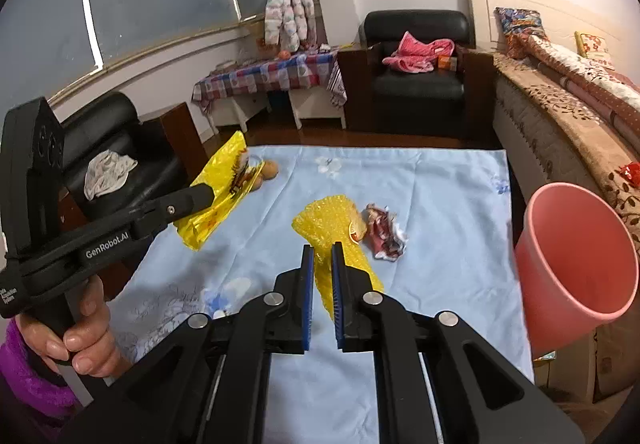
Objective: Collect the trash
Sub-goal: 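Carry both yellow items over the pink bucket and open both tools to drop them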
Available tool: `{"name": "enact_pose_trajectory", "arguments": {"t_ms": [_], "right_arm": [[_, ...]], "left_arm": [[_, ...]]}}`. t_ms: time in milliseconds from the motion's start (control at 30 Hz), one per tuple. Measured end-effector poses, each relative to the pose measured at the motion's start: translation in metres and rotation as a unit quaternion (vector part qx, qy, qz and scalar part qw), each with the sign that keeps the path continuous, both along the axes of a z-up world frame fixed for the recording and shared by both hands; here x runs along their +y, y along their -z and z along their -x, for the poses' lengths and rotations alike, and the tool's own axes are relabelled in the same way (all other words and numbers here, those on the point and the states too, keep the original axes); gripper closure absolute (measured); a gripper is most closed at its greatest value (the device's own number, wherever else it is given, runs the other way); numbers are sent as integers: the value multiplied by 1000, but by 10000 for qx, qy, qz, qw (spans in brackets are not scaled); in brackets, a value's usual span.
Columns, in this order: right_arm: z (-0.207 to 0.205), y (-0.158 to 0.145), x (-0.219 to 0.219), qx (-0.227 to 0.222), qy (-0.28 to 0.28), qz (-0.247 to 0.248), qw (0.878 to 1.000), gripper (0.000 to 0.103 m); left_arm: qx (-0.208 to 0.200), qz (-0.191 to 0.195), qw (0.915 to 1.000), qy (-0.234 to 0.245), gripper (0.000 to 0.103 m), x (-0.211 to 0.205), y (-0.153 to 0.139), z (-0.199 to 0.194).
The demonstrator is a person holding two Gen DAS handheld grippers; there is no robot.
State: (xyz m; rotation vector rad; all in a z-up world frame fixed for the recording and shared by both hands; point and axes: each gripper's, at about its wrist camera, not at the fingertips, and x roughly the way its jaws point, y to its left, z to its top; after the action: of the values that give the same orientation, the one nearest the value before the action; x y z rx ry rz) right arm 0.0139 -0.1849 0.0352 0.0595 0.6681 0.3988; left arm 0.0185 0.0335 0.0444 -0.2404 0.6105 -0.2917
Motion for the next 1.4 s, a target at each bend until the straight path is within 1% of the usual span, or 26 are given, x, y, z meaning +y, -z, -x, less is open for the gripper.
{"name": "enact_pose_trajectory", "arguments": {"t_ms": [167, 267, 433, 533, 700, 833, 1033, 1167, 1300, 1400], "right_arm": [[-7, -4, -5, -57, 1, -141, 9999, 94], [-12, -2, -7, -31, -53, -286, 9996, 94], [-16, 5, -12, 19, -111, -359, 9993, 94], [-17, 7, -21, 21, -52, -380, 9993, 94], [-19, 11, -45, 35, 108, -552, 9984, 94], [-22, 9, -58, -39, 186, -582, 9981, 94], [-31, 2, -91, -214, 446, -742, 9960, 94], [-39, -1, -120, -322, 752, -788, 9935, 94], [-44, -3, -150, -430, 1079, -863, 9895, 94], [-50, -1, -168, -447, 1303, -885, 9865, 94]], "left_arm": [[8, -77, 10000, 0, 95, -3, -1, -1], [49, -141, 9999, -27, 95, -3, 0, -2], [151, -148, 9997, -75, 95, -8, 2, -9], [177, -148, 9997, -44, 95, -15, 1, -15], [174, -232, 9996, 44, 95, -33, -3, -26], [168, -266, 9995, 78, 95, -47, -7, -33], [180, -360, 9988, 271, 95, -81, -12, -44], [135, -395, 9980, 478, 95, -110, -14, -52], [235, -355, 9960, 784, 95, -145, -13, -65], [198, -380, 9942, 990, 95, -170, -16, -73]]}}
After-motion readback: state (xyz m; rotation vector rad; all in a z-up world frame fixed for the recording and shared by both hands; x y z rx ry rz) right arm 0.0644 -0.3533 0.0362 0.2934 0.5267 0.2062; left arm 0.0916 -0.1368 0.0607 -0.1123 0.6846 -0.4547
